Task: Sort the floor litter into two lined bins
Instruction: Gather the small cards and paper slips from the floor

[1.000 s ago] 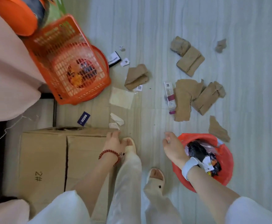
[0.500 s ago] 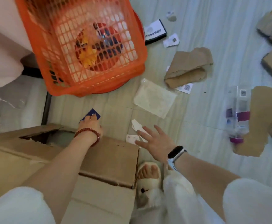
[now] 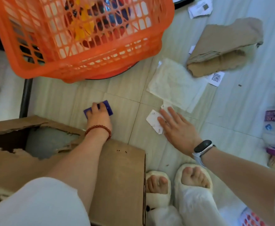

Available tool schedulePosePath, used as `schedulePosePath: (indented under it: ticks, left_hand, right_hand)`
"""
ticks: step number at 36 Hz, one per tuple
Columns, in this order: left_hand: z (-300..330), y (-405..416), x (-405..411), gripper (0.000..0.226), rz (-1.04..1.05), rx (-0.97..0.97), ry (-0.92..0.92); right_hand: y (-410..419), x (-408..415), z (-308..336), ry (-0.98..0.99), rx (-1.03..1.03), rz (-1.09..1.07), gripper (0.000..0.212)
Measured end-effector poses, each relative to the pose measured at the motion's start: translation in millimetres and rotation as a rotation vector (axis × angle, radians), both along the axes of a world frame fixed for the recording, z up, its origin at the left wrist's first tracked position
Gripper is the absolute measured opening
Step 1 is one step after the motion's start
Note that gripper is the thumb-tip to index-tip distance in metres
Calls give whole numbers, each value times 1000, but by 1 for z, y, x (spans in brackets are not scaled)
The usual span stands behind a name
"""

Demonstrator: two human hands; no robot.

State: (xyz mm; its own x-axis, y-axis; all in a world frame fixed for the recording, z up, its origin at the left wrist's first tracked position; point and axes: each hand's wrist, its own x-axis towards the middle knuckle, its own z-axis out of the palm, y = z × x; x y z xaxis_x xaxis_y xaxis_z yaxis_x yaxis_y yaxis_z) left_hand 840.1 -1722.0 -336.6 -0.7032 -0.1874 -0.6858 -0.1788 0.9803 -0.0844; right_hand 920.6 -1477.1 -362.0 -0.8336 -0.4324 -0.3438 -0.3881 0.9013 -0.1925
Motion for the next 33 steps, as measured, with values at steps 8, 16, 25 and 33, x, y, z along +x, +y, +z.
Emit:
schedulePosePath:
  ticks: [8,16,25,33]
  left_hand:
    - [0,20,0,64,-201,5,45]
    - [7,18,-10,44,-388,-53,94]
    - [21,50,-9,10,-168,282,166]
    - [20,55,-19,11,-83,338,184]
  right_hand:
    - [-2,-24,13,-88,-44,-239,63]
    - [-27,-15,0,-123,-48,-373,63]
    - [-36,-24,7,85,-81,-270,63]
    - [-34,-8,-3,166,-67,-134,47]
